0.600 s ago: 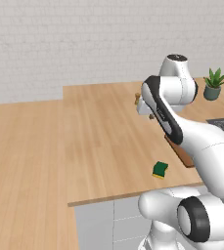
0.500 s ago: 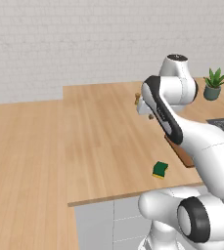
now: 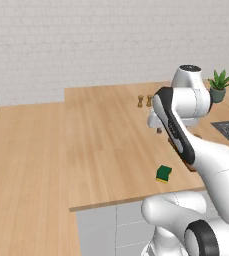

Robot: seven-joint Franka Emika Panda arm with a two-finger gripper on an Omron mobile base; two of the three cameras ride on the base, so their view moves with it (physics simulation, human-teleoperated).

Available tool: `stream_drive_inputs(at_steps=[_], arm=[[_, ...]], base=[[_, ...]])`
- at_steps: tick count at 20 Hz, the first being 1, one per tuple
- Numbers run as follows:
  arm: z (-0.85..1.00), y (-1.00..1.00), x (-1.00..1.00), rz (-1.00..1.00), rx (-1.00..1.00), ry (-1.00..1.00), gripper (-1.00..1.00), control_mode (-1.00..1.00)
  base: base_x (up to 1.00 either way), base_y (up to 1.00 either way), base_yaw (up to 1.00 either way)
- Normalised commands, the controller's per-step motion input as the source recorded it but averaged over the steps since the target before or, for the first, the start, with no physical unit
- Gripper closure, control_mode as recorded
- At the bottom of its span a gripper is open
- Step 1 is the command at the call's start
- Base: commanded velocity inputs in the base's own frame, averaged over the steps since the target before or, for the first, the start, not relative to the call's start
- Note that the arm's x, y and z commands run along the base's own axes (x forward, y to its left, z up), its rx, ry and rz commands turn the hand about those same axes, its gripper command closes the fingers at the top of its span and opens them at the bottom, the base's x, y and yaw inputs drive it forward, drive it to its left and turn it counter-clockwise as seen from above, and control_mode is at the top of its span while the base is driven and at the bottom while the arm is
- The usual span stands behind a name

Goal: Pick up the sponge from the counter and clean the cutting board by briefly scrubbing or pressing down on the cutting board. Once finished, release the sponge.

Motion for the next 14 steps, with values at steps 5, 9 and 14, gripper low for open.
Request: stream_drive_inputs(at_steps=[5,9,14], arm=[[-0.67,-0.07,-0.1,-0.23,0.0,0.04,-1.0,-1.0],[-0.58,-0.02,-0.01,-0.26,0.01,0.06,-1.0,-1.0],[-0.69,-0.06,0.0,-0.23,0.02,0.03,-1.0,-1.0]], base=[[0.0,0.0,0.0],[0.0,0.0,0.0],[0.0,0.0,0.0]])
